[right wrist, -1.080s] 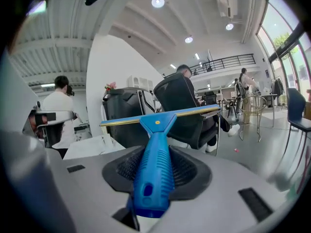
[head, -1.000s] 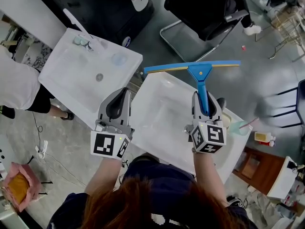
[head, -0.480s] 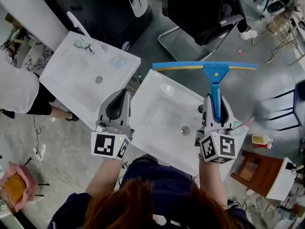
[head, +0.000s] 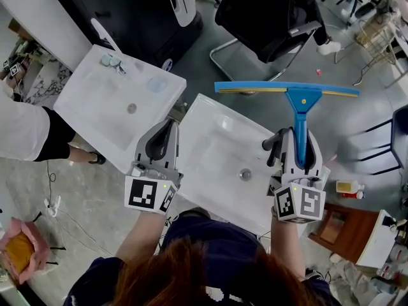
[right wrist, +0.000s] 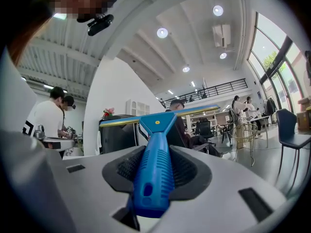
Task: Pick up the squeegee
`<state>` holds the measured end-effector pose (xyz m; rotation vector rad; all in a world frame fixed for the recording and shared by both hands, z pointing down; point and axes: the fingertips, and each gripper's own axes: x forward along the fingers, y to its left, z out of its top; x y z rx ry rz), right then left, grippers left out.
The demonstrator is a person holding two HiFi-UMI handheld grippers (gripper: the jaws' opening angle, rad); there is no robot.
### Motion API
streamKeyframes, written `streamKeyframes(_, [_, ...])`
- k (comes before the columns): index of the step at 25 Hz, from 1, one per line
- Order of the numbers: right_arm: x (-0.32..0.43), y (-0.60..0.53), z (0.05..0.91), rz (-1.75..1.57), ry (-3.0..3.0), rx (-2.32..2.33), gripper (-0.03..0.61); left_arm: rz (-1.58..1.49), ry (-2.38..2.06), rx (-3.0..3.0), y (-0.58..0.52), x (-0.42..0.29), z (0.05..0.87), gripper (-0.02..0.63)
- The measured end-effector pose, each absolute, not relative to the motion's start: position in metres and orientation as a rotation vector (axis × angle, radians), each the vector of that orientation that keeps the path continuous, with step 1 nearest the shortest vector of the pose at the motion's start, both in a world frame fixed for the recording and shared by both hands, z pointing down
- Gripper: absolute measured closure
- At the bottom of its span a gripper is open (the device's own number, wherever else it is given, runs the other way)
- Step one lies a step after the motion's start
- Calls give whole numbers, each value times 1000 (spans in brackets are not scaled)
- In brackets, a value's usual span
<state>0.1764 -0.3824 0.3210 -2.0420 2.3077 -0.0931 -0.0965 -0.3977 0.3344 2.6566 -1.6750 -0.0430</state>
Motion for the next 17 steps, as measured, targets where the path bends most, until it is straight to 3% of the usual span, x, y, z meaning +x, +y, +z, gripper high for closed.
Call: streamKeyframes(17, [172, -373, 302, -26, 2270, -2019, 420, -121, -1632, 2681, -402, -86, 317, 594])
